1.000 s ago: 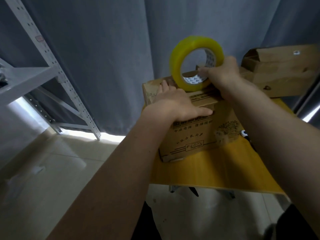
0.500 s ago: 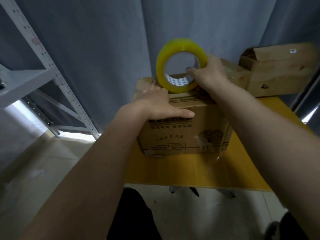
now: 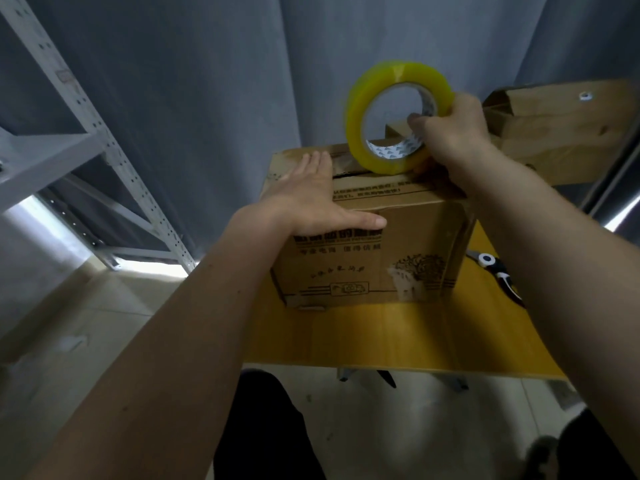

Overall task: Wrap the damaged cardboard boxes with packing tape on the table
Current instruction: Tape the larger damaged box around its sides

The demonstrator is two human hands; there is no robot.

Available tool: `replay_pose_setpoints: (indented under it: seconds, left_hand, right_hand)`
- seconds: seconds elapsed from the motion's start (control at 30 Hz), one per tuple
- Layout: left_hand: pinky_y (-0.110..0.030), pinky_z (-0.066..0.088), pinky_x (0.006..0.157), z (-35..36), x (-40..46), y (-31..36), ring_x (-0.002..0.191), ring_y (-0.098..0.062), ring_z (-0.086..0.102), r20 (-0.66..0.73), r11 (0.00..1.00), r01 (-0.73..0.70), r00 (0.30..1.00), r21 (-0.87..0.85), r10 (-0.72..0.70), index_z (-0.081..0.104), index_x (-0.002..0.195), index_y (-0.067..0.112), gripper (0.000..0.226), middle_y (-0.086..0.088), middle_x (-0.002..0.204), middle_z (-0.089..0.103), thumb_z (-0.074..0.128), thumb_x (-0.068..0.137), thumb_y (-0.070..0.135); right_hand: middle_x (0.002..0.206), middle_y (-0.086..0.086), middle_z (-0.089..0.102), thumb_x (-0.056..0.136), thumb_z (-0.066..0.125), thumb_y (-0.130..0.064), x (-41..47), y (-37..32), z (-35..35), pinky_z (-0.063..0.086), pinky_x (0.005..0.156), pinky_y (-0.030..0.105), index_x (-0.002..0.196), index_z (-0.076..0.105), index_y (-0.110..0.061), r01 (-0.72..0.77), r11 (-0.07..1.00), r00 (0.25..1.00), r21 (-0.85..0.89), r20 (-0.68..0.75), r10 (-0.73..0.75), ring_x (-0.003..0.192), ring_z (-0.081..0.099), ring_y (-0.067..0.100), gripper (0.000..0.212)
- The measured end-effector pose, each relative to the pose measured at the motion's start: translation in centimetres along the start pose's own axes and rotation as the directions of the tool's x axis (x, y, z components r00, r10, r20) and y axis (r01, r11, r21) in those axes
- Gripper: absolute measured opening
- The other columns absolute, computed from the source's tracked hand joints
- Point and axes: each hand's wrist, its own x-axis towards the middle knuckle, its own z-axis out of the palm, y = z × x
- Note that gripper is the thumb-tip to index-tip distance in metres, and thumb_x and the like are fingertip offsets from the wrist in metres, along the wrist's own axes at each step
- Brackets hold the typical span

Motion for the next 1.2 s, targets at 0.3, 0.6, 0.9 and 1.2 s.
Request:
replay_pose_setpoints:
  seconds: [0.3,0.6,0.9,1.2]
  left_hand:
    - [-0.043,0.004,0.119,0.0,-0.1,0.1,0.15,-0.019,-0.007,0.006,1.0,0.0,1.0,0.026,-0.001,-0.008,0.155,0.014,0.153,-0.004,0.163,-0.01,0.032,0.035,0.1]
    - [-0.044,0.004,0.119,-0.1,-0.4,0.4,0.15,-0.018,-0.007,0.007,1.0,0.01,1.0,0.018,-0.01,-0.009,0.155,0.015,0.148,-0.002,0.163,-0.011,0.036,0.04,0.097]
    - [-0.045,0.005,0.119,-0.1,-0.3,0.2,0.15,-0.018,-0.005,-0.009,1.0,0.0,1.0,-0.006,0.0,-0.015,0.153,0.022,0.146,-0.001,0.164,-0.009,0.037,0.039,0.097]
    - [-0.05,0.004,0.118,-0.4,-0.2,1.0,0.15,-0.024,-0.011,0.04,0.998,0.042,0.998,0.052,-0.044,-0.016,0.151,0.038,0.137,-0.006,0.163,-0.013,0.033,0.039,0.098]
  right_hand:
    - [0.129,0.011,0.054,0.092,0.059,-0.032,0.2,0.7,-0.6,0.043,0.101,0.042,0.131,0.041,-0.009,0.038,0.997,0.997,-0.074,-0.064,-0.043,0.121,0.052,0.031,0.048]
    - [0.116,0.012,0.054,0.095,0.055,-0.029,0.2,0.9,-1.4,0.044,0.083,0.041,0.129,0.034,-0.007,0.06,0.983,0.99,-0.171,-0.119,-0.081,0.111,0.055,0.034,0.045]
    - [0.125,0.014,0.054,0.095,0.054,-0.028,0.6,1.2,-3.2,0.047,0.092,0.052,0.127,0.033,-0.012,0.064,0.961,0.982,-0.27,-0.153,-0.109,0.114,0.054,0.036,0.042]
    - [0.118,0.009,0.062,0.08,0.071,-0.04,0.1,2.2,-3.4,0.053,0.091,0.049,0.115,0.055,-0.008,-0.116,0.993,0.986,0.016,-0.115,0.117,0.107,0.061,0.029,0.05]
